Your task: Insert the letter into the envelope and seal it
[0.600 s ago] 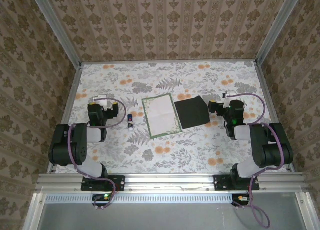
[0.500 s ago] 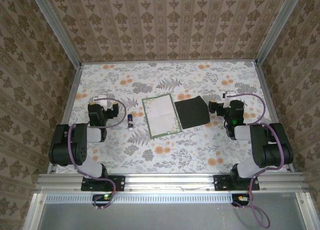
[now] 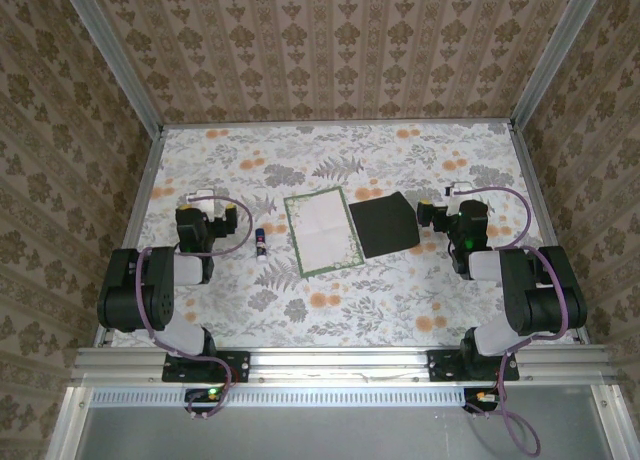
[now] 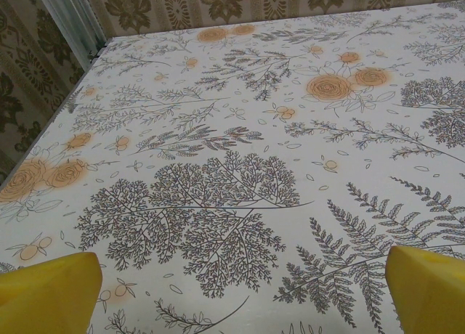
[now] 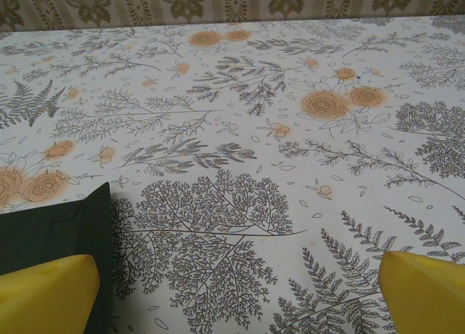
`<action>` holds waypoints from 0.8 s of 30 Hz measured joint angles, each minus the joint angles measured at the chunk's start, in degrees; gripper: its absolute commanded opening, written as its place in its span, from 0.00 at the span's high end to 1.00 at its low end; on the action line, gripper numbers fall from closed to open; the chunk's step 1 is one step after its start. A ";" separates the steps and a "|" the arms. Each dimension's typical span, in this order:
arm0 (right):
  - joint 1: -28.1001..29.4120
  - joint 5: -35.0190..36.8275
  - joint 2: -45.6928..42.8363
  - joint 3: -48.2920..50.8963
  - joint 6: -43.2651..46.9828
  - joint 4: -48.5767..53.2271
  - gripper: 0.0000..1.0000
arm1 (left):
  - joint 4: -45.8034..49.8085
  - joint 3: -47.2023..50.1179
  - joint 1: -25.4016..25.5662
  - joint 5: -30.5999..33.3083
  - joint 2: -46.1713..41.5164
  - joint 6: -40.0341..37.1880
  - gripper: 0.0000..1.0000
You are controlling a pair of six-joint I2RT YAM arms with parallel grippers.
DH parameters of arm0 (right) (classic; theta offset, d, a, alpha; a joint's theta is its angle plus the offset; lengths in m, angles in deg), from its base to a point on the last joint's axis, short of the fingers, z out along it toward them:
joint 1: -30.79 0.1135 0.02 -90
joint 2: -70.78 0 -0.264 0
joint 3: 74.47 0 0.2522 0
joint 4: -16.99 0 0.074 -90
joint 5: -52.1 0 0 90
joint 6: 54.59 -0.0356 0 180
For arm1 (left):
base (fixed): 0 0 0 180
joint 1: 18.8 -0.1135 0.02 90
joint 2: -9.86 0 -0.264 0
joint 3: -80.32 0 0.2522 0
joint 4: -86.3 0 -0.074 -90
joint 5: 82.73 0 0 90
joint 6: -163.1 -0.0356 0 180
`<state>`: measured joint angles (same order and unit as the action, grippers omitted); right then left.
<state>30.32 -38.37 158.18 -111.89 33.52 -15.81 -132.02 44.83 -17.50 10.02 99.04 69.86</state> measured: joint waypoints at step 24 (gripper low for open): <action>-0.02 -0.02 0.00 0.00 0.00 0.00 0.00 | 2.27 -0.63 -0.66 -1.38 -0.52 0.13 0.00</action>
<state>30.30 -38.39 158.18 -111.89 33.52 -15.81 -129.74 44.19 -18.15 8.64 98.52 69.99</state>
